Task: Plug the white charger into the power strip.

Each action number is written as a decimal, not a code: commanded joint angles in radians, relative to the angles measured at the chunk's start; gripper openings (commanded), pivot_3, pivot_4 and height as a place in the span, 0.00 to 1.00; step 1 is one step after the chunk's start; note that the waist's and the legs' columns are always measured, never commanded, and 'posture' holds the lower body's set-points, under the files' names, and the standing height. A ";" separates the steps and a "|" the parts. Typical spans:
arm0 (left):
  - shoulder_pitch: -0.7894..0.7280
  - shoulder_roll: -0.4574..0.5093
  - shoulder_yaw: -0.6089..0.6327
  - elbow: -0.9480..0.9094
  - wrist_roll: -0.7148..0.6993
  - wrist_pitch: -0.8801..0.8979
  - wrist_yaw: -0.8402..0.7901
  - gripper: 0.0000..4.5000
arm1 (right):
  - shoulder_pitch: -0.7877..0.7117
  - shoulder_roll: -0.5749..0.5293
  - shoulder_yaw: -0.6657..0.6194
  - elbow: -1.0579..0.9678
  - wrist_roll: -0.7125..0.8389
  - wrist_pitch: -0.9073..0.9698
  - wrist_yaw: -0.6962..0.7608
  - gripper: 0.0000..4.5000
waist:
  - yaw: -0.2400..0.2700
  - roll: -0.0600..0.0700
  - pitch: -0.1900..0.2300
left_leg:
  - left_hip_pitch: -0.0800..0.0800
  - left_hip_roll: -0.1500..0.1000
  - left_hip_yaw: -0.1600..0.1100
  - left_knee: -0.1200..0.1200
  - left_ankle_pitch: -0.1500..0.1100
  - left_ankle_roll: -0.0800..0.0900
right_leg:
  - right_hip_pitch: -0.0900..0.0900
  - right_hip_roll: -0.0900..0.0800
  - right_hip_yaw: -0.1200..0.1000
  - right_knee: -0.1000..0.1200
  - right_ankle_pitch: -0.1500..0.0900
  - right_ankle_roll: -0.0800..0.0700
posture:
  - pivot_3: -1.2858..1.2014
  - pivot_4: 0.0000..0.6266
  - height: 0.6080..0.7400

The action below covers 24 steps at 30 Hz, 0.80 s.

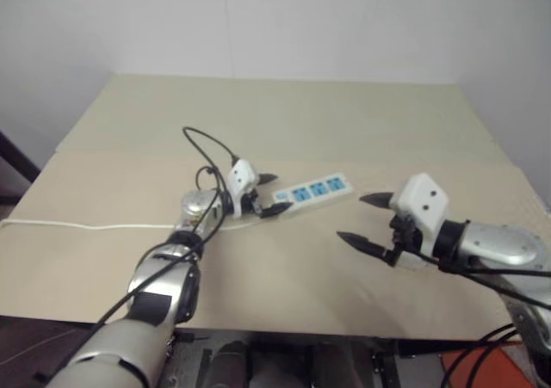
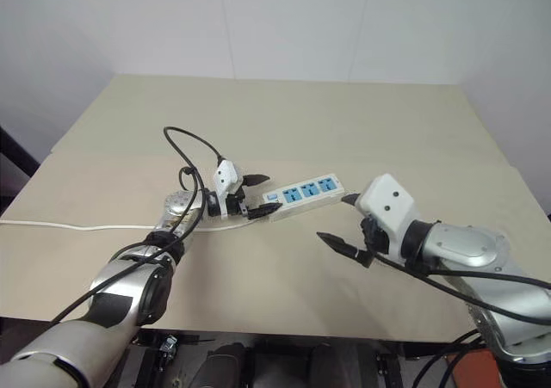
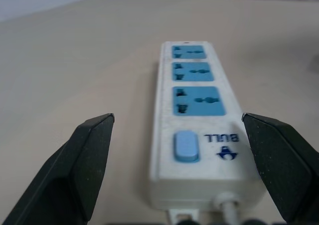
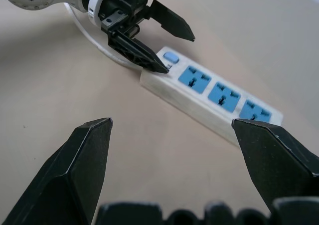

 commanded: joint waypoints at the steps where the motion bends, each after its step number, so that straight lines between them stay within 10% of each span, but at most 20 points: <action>1: -0.004 0.004 0.023 -0.001 -0.010 0.020 -0.040 1.00 | 0.000 -0.003 -0.008 -0.024 -0.004 0.009 -0.023 1.00 | -0.001 0.000 0.000 | 0.000 0.000 0.000 0.000 0.000 0.000 | 0.000 0.000 0.000 0.000 0.000 0.000 | 0.52 0.24 1.00; 24: 0.081 0.003 0.046 -0.022 0.018 -0.063 -0.055 1.00 | -0.019 0.013 0.098 0.039 -0.091 -0.023 -0.041 1.00 | -0.006 0.000 0.000 | -0.001 0.000 0.000 0.000 0.000 0.000 | -0.002 0.000 0.000 0.001 0.000 0.000 | 0.52 0.24 1.00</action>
